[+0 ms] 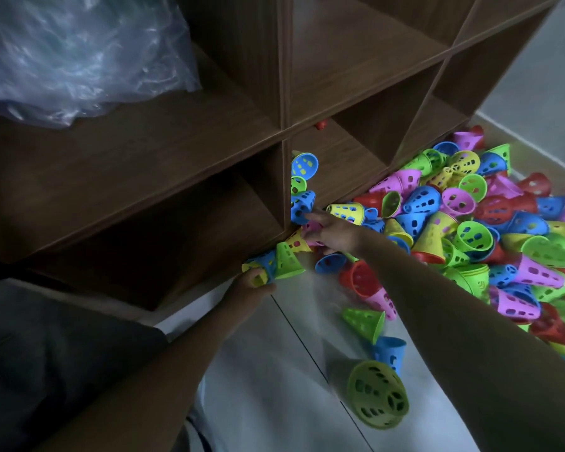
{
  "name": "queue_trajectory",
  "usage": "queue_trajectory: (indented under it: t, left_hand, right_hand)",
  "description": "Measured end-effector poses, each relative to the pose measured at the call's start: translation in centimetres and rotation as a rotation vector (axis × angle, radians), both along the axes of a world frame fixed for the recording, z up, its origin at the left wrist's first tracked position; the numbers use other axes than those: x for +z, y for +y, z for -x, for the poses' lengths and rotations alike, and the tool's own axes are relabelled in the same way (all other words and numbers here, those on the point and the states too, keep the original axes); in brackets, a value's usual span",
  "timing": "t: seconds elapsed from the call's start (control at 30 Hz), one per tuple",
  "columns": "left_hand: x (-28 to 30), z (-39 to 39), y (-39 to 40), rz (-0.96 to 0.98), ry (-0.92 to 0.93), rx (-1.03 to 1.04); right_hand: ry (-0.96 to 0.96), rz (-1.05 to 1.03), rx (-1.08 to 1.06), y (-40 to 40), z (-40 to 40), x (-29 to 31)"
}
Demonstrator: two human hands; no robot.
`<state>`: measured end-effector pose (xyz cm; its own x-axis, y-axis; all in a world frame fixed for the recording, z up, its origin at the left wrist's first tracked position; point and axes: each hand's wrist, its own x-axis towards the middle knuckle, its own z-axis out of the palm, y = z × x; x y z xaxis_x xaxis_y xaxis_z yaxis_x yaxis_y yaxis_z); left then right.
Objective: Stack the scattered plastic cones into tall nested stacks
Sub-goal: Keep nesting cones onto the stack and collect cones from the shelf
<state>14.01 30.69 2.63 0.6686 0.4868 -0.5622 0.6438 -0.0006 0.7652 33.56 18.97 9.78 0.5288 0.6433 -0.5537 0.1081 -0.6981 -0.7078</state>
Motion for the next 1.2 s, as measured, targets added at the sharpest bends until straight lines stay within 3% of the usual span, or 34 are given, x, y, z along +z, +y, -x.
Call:
queue_trajectory:
  t: [0.33,0.47,0.7,1.0,1.2]
  left_hand:
    - [1.2,0.2,0.2,0.019,-0.155,0.282]
    - [1.4,0.6,0.3,0.041,-0.155,0.370]
    - [2.5,0.2,-1.2,0.155,-0.119,0.308]
    - [2.7,-0.3,-1.0,0.154,-0.006,0.134]
    - [1.7,-1.3,-1.3,0.208,0.000,0.117]
  right_hand:
    - [0.020,-0.073,-0.169,-1.4,0.1,-0.7]
    - [-0.049,-0.105,-0.375,-2.7,0.0,-1.3]
    - [-0.119,-0.151,-0.448,-7.3,1.4,-0.5]
    - [-0.013,-0.252,-0.550,-14.0,4.6,0.5]
    - [0.038,-0.460,-0.582,-16.7,7.5,3.8]
